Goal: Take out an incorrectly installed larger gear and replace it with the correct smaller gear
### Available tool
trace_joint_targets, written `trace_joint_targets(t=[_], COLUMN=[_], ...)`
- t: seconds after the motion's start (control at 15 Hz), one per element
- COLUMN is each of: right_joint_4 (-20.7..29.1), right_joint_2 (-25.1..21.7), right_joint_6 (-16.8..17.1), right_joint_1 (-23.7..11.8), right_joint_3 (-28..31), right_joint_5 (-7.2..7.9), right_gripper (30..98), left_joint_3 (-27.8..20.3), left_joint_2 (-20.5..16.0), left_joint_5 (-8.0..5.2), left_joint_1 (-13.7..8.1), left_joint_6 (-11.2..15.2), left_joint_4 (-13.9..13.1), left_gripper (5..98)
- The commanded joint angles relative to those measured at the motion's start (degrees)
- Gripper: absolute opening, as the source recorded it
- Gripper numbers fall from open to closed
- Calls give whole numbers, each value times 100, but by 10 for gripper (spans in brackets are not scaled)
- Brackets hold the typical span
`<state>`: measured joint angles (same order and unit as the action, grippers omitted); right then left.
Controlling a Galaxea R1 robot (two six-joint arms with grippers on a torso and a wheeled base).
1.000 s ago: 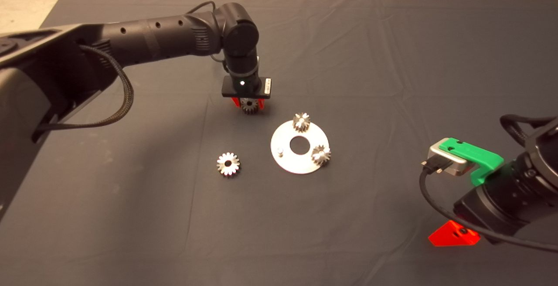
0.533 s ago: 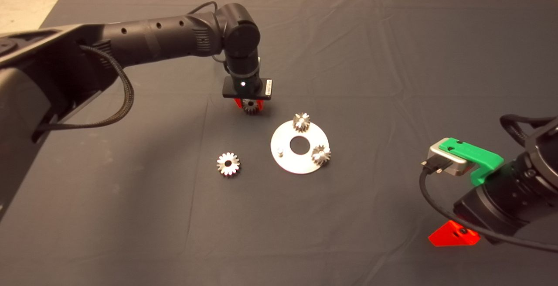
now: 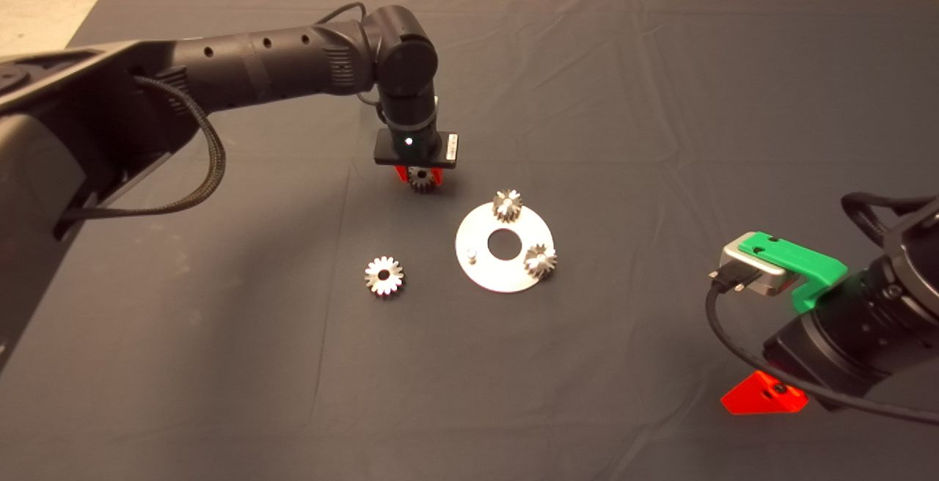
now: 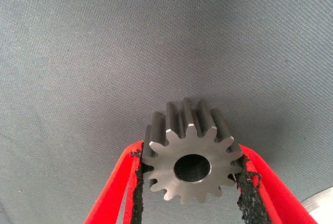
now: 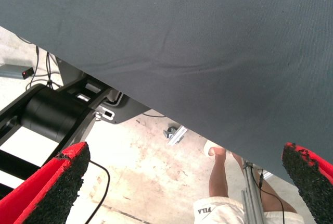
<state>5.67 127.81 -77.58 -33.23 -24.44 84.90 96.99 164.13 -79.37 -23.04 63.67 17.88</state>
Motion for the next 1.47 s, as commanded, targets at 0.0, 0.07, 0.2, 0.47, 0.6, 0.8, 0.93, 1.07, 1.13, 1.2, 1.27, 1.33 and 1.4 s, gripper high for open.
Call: trace_joint_targets(t=[0.0,0.07,0.2,0.47,0.6,0.8,0.93,1.07,1.13,1.2,1.27,1.33,1.4], right_joint_4=[189,189,189,198,198,198,198,198,198,189,189,189,189], right_joint_2=[-5,-5,-5,-13,-14,-5,-5,-14,-14,-9,-5,-5,-5], right_joint_6=[33,33,33,31,24,24,24,24,24,24,24,24,24], right_joint_1=[-140,-140,-140,-140,-140,-140,-140,-140,-140,-140,-140,-140,-140], right_joint_3=[20,20,20,20,20,20,20,20,20,20,20,20,20], right_joint_5=[-23,-17,-17,-17,-20,-17,-17,-17,-17,-17,-17,-17,-17], right_gripper=[977,977,977,977,977,977,977,977,977,977,977,977,977], left_joint_3=[-222,-364,-685,-1657,-2334,-3235,-3645,-4129,-4222,-4282,-4330,-4330,-4322], left_joint_2=[-52,-69,-177,-553,-857,-1242,-1344,-1344,-1344,-1335,-1317,-1292,-1253], left_joint_5=[-127,-157,-274,-632,-628,-580,-579,-588,-579,-579,-585,-579,-579], left_joint_1=[-61,-61,-87,-350,-569,-746,-755,-755,-755,-755,-755,-755,-755], left_joint_6=[-136,-153,-92,515,946,1494,1747,2104,2199,2242,2255,2255,2255], left_joint_4=[-4,-3,-39,-118,-183,-224,-224,-224,-224,-224,-222,-224,-224], left_gripper=[379,363,361,360,360,360,360,360,360,360,360,360,360])
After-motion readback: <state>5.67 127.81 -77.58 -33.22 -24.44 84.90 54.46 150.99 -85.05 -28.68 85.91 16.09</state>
